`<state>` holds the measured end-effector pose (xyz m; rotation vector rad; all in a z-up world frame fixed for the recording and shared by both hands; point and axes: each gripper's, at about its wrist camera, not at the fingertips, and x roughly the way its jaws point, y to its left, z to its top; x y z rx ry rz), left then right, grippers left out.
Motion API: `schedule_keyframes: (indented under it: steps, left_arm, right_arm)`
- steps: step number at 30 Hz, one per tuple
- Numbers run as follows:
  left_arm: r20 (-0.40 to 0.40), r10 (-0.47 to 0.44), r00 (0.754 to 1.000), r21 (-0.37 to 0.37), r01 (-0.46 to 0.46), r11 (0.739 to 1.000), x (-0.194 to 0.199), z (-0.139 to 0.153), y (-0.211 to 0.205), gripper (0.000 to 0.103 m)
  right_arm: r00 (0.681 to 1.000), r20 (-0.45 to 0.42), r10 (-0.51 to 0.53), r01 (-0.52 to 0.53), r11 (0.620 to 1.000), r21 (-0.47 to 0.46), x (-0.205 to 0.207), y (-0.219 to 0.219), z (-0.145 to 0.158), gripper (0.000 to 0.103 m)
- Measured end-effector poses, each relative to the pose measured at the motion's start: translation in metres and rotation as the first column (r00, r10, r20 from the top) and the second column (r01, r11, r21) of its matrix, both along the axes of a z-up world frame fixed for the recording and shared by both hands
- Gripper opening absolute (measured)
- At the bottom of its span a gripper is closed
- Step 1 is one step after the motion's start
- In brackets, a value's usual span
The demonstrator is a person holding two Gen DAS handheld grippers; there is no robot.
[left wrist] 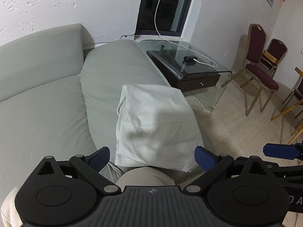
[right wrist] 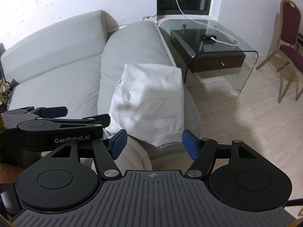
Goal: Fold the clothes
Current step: 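Lower the folded hoodie onto the sofa seat and open both tools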
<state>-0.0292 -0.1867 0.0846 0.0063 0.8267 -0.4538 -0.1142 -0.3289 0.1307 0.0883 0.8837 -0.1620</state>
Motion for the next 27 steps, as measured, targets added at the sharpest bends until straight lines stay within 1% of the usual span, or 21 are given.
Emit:
schedule_keyframes:
  steps: [9,12,22,27]
  left_arm:
    - [-0.008,0.009,1.000,0.006,-0.009,1.000,-0.001,-0.003,-0.002,0.097]
    - [-0.023,0.011,1.000,0.002,-0.011,1.000,0.001,-0.007,-0.004,0.097]
    - [-0.055,0.005,0.998,0.013,-0.004,1.000,0.008,-0.016,-0.009,0.097]
    - [-0.057,0.004,0.998,0.014,-0.004,1.000,0.010,-0.019,-0.010,0.098]
  right_arm:
    - [1.000,0.002,-0.018,0.018,1.000,-0.012,-0.007,0.002,-0.003,0.071]
    - [1.000,-0.003,-0.021,0.021,1.000,-0.016,-0.007,0.001,-0.004,0.071]
    - [0.999,-0.020,-0.032,0.032,0.999,-0.001,-0.005,-0.003,-0.012,0.071]
    - [0.999,-0.024,-0.035,0.035,0.999,0.007,-0.002,-0.005,-0.015,0.071]
